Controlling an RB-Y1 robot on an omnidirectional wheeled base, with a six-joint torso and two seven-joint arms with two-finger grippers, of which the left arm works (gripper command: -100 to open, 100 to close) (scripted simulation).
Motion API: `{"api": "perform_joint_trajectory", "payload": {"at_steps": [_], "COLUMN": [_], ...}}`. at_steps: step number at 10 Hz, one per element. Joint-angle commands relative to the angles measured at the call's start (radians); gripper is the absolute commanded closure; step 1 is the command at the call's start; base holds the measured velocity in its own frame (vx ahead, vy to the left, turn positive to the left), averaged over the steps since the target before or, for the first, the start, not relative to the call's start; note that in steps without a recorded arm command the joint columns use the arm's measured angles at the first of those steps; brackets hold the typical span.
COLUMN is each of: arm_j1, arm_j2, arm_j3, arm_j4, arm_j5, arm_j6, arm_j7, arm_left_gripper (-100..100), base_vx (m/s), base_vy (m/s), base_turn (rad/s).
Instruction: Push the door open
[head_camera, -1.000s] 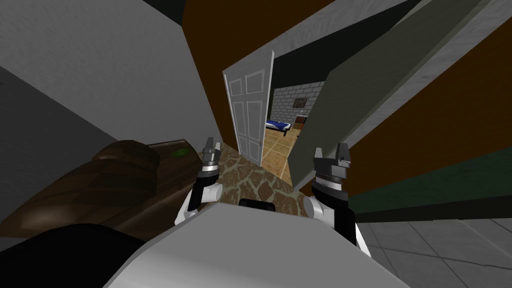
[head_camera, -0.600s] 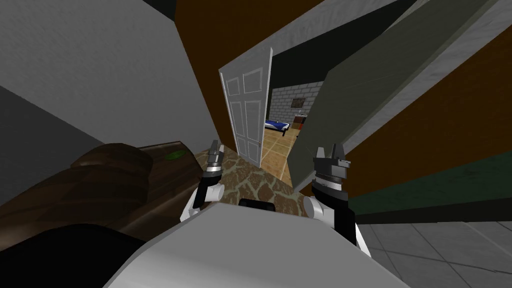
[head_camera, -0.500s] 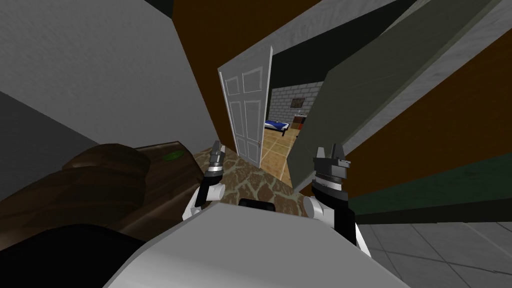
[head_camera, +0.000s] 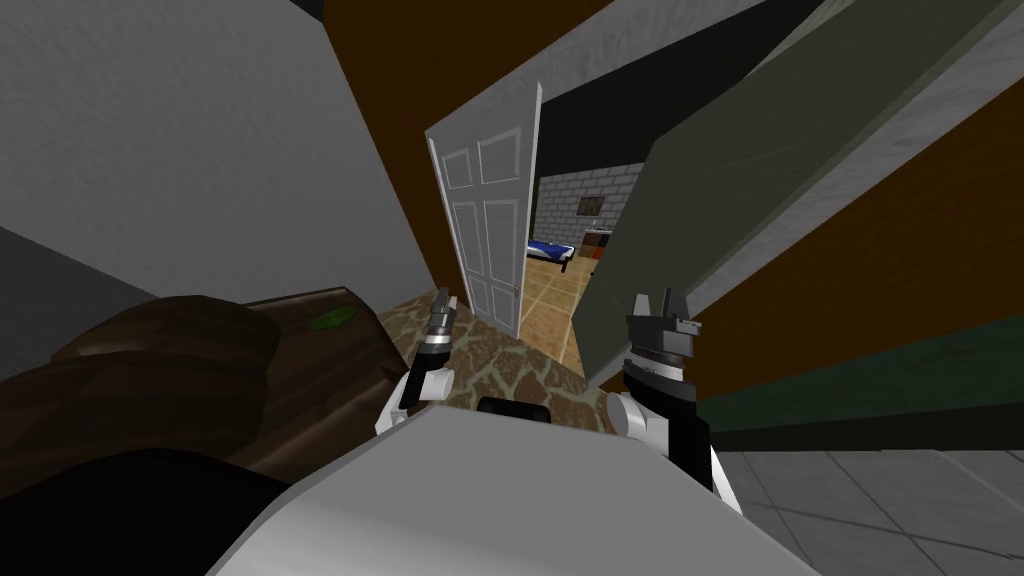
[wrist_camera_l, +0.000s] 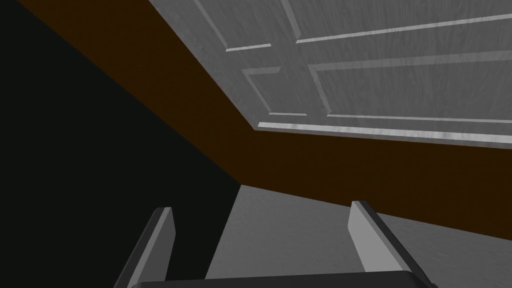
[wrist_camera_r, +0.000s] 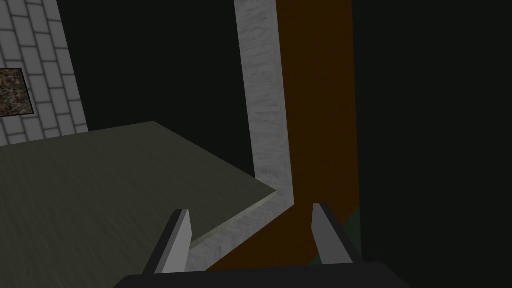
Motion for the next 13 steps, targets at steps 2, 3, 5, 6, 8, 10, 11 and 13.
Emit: {"api": "perform_joint_trajectory", "payload": {"at_steps": [2, 3, 5, 6, 8, 10, 11, 13], "arm_j1": [-0.015, -0.021, -0.032, -0.039, -0.051, -0.064, -0.07, -0.077], "arm_j2": [0.008, 0.012, 0.018, 0.021, 0.027, 0.031, 0.033, 0.035], "arm_j3": [-0.013, -0.018, -0.029, -0.034, -0.045, -0.057, -0.063, -0.069], "arm_j4": [0.062, 0.085, 0.135, 0.161, 0.213, 0.269, 0.292, 0.324], "arm_j5": [-0.001, -0.001, -0.001, -0.001, -0.001, -0.002, -0.002, -0.002], "arm_j6": [-0.016, -0.021, -0.034, -0.04, -0.053, -0.066, -0.073, -0.08], "arm_j7": [0.006, 0.009, 0.015, 0.018, 0.024, 0.03, 0.033, 0.036], "arm_left_gripper": [-100, -100, -100, -100, -100, -100, -100, -100], "base_vx": [0.098, 0.092, 0.095, 0.098, 0.104, 0.092, 0.1, 0.054], "base_vy": [0.027, 0.025, 0.026, 0.03, 0.03, 0.037, 0.032, 0.018], "base_turn": [-0.05, -0.075, -0.065, -0.075, -0.063, -0.082, -0.07, -0.028]}}
